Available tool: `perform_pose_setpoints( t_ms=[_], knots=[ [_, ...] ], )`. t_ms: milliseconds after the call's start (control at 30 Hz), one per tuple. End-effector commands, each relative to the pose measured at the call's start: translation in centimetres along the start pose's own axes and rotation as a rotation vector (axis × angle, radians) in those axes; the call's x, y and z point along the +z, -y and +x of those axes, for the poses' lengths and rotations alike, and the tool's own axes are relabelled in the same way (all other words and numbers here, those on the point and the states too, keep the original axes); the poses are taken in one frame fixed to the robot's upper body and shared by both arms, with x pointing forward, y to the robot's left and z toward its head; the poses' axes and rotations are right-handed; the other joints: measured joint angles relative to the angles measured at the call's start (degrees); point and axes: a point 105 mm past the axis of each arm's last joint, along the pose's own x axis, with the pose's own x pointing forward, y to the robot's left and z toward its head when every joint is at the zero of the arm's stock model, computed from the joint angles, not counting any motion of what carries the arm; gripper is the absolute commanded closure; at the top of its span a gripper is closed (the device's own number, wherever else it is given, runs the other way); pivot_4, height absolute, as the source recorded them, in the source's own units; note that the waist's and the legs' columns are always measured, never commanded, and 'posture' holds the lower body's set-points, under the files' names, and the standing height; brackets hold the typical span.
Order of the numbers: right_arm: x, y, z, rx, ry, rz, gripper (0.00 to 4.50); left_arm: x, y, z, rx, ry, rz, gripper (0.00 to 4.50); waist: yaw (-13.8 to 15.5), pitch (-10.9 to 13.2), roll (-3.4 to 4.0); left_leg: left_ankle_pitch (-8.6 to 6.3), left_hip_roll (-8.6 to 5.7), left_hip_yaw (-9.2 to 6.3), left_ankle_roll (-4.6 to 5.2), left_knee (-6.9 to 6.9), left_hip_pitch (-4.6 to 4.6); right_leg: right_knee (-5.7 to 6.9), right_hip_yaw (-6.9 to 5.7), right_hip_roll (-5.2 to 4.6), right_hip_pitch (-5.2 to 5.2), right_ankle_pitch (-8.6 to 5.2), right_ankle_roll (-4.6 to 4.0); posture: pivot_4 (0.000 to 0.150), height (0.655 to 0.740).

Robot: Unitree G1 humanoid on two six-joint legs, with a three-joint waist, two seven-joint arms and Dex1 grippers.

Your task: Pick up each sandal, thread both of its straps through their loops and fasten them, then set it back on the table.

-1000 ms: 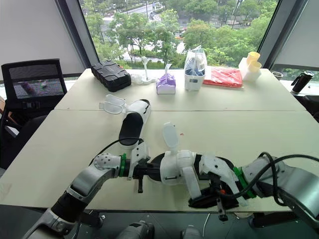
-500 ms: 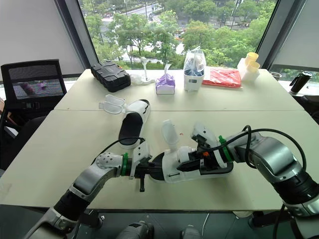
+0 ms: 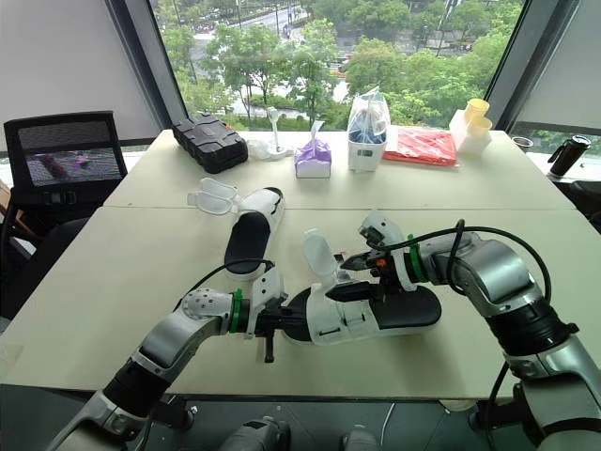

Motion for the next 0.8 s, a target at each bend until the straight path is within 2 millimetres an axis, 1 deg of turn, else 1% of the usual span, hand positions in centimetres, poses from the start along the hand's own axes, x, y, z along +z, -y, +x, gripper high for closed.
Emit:
perform_pose_setpoints(
  t_ms=[33, 100, 233, 333, 467, 633, 700, 800],
  knots=[
    [2.3, 1.3, -0.4, -0.063, 0.07, -0.021, 0.03, -2.0, 0.1, 0.0, 0.012, -0.069, -0.041, 4.5, -0.02, -0.01, 0.02, 0.0, 0.0, 0.0, 0.0, 0.0, 0.0, 0.0, 0.0, 0.0, 0.0, 0.0, 0.0, 0.15, 0.74],
    [2.8, 2.1, -0.4, -0.077, 0.08, 0.0, 0.03, -2.0, 0.0, 0.0, 0.012, -0.069, -0.04, 4.5, -0.03, 0.0, 0.02, 0.01, 0.0, 0.0, 0.0, 0.0, 0.01, 0.02, 0.0, 0.01, 0.0, 0.01, 0.0, 0.15, 0.74],
    [3.7, 5.3, -0.6, -0.189, 0.101, 0.025, 0.03, -2.0, 0.1, 0.0, 0.01, -0.069, -0.039, 4.5, -0.05, 0.0, 0.02, 0.02, 0.0, 0.0, -0.01, 0.01, 0.01, 0.03, 0.0, 0.02, -0.05, 0.03, 0.01, 0.15, 0.74],
    [3.9, 6.1, -0.3, -0.213, 0.1, 0.017, 0.03, -2.0, 0.1, 0.0, 0.01, -0.068, -0.038, 4.5, 0.01, 0.0, 0.02, 0.02, -0.01, -0.01, -0.01, -0.02, 0.01, 0.02, -0.03, 0.02, -0.08, 0.09, 0.11, 0.15, 0.74],
    [2.1, 6.7, 0.4, -0.244, -0.013, -0.109, 0.03, -2.1, 0.1, 0.0, 0.012, -0.068, -0.035, 4.5, -0.03, 0.0, 0.03, 0.04, -0.05, 0.0, -0.02, -0.05, 0.01, 0.02, -0.02, 0.0, -0.08, 0.12, 0.15, 0.15, 0.74],
    [1.0, 6.6, 1.0, -0.226, -0.066, -0.154, 0.03, -2.0, 0.0, 0.0, 0.015, -0.067, -0.034, 4.5, -0.09, 0.0, 0.03, 0.04, -0.05, 0.0, -0.04, -0.03, 0.01, 0.05, -0.04, 0.02, -0.07, 0.13, 0.16, 0.15, 0.74],
    [0.0, 6.9, 1.3, -0.244, -0.12, -0.213, 0.03, -2.0, 0.0, 0.0, 0.016, -0.066, -0.035, 4.5, -0.06, 0.0, 0.03, 0.05, -0.04, -0.01, -0.04, -0.03, 0.01, 0.06, -0.04, 0.02, -0.07, 0.13, 0.16, 0.15, 0.74],
    [-0.5, 7.1, 1.5, -0.256, -0.149, -0.26, 0.03, -2.0, 0.0, 0.0, 0.016, -0.066, -0.035, 4.5, -0.08, 0.0, 0.03, 0.05, -0.04, -0.01, -0.05, -0.03, 0.03, 0.06, -0.04, 0.02, -0.08, 0.14, 0.17, 0.15, 0.74]
  ],
)
